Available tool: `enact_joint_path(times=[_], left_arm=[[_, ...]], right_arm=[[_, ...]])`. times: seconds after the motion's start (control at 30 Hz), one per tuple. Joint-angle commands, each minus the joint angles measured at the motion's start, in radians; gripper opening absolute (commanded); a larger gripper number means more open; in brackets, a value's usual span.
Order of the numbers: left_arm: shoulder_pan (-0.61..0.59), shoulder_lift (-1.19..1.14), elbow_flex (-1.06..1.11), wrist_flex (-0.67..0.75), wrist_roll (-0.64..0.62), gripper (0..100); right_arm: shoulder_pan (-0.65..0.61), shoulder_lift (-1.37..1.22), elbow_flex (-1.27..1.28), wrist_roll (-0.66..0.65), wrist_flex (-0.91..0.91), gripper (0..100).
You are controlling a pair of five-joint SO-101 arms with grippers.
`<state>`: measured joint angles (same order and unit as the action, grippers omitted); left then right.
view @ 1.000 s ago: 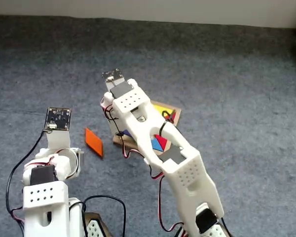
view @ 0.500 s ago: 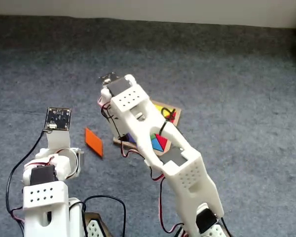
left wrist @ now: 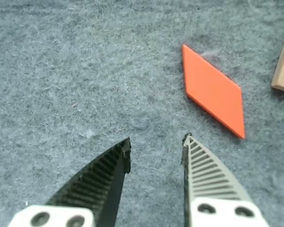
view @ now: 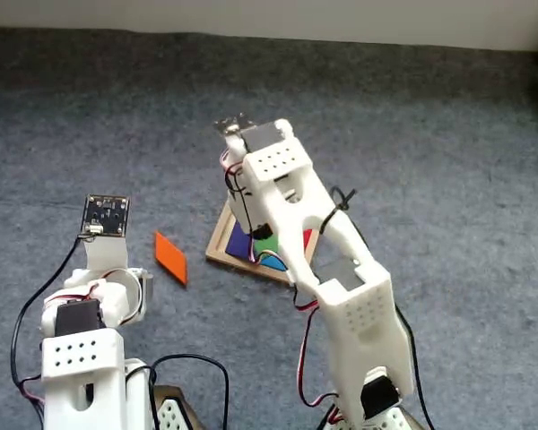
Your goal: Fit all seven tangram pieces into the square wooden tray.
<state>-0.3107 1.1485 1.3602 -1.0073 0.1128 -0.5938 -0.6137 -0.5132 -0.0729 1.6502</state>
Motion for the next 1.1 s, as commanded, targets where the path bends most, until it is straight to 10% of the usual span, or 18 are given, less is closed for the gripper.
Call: enact_joint_path(times=[0.0, 0.83, 1.07], left_arm=[[-0.010, 0.013, -0.002, 0.015, -0.002, 19], [-0.010, 0.013, -0.002, 0.014, 0.000, 19], [-0.010, 0.013, -0.002, 0.014, 0.000, 19]], right_arm=[[-0.041, 0.022, -0.010, -0.011, -0.012, 0.5], [-0.151, -0.045, 0.096, -0.005, -0.239, 0.5], [-0.145, 0.022, -0.018, -0.005, -0.062, 0.5]])
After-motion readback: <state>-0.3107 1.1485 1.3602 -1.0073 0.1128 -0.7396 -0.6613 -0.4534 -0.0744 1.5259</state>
